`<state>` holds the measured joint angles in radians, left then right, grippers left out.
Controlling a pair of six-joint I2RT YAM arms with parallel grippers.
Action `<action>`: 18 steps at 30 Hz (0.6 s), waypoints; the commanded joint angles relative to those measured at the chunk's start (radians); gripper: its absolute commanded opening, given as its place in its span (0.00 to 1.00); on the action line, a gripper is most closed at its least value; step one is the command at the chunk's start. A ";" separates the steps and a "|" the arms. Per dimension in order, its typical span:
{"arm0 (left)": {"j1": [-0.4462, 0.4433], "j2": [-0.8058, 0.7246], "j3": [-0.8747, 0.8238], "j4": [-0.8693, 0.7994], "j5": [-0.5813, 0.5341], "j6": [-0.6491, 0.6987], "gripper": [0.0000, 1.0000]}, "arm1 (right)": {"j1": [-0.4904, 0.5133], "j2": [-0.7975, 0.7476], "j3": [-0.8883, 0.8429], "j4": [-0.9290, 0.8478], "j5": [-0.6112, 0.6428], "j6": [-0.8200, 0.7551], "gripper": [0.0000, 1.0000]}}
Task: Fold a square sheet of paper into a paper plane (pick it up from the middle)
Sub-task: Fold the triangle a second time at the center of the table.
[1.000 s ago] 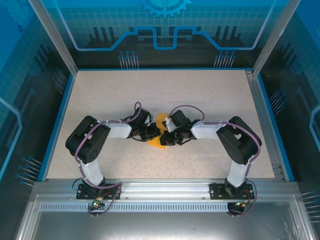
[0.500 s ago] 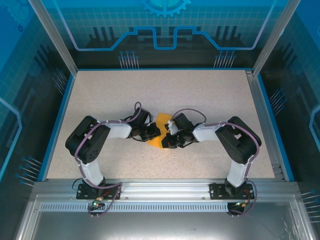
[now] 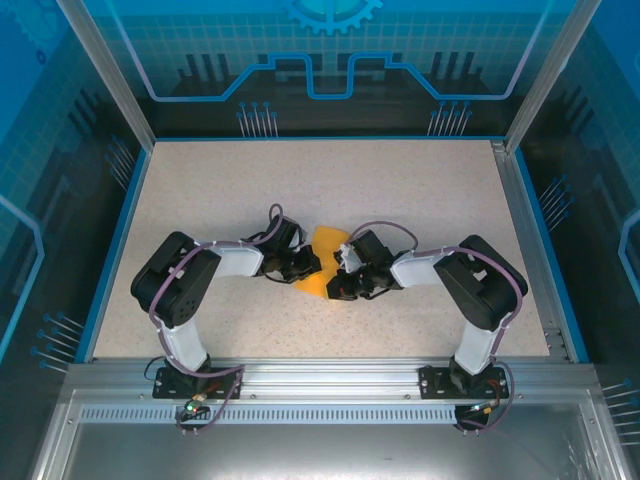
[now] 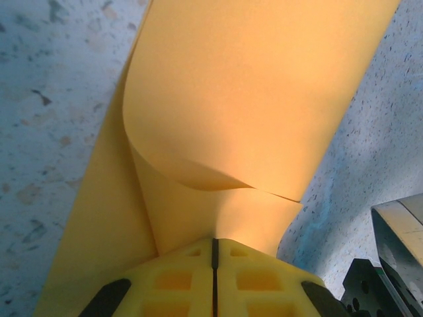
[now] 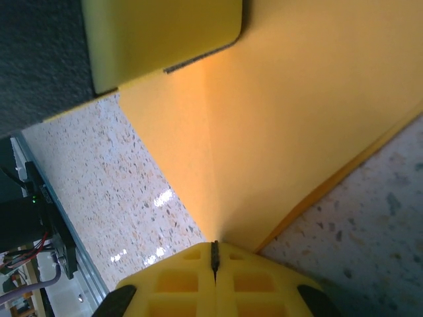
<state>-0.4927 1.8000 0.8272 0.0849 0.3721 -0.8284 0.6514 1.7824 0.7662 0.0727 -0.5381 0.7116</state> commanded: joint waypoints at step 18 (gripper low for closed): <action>0.001 0.003 -0.014 -0.078 -0.012 0.032 0.09 | -0.017 0.088 0.080 -0.028 0.015 0.063 0.03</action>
<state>-0.4927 1.8000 0.8276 0.0849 0.3725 -0.8284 0.6403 1.8526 0.8635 0.0551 -0.5304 0.7654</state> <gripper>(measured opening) 0.087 0.042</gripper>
